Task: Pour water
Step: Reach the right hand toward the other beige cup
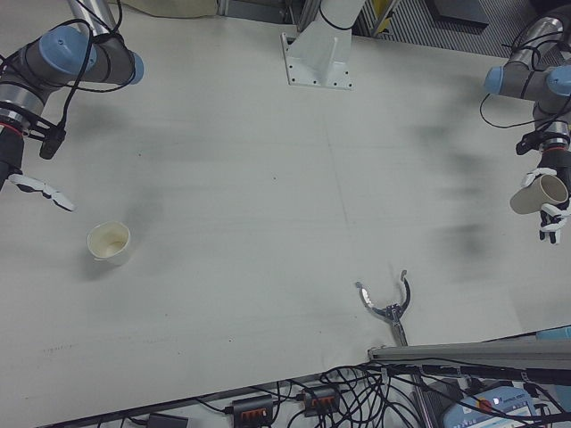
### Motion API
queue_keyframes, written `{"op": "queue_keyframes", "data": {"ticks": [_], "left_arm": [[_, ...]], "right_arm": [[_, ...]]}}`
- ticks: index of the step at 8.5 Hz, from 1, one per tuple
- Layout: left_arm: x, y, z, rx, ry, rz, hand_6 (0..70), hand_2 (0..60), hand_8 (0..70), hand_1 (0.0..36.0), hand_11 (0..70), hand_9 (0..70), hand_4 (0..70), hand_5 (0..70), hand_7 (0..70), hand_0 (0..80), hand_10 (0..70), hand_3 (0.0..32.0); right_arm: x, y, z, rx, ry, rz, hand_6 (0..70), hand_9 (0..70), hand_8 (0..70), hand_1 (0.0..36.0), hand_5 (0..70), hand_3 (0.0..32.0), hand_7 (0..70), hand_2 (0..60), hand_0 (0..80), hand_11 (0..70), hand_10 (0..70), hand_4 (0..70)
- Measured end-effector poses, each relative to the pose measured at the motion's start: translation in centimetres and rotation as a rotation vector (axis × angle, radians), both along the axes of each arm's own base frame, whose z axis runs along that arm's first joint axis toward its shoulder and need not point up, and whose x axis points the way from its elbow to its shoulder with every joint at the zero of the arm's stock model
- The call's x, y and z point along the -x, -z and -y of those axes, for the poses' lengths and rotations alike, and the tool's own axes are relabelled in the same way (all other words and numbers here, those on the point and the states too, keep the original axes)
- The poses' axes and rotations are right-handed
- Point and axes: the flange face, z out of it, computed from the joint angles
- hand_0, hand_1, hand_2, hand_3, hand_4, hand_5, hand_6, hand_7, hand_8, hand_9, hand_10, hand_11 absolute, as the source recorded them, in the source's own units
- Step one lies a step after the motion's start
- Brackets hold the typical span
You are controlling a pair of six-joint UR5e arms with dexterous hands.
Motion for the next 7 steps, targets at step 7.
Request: {"op": "queue_keyframes", "data": {"ticks": [7], "left_arm": [[0.3,0.3,-0.3,0.006,-0.007,0.006,13.7,60.0,4.1,36.0,10.4,9.5,25.1,70.0,30.7,52.3,5.2,0.0]], "right_arm": [[8.9,-4.6,-1.8,-0.008,0.068,-0.004,0.0,1.8,0.0,14.2,0.0,0.0,0.0,16.9,43.8,5.9,2.9,0.0]]}}
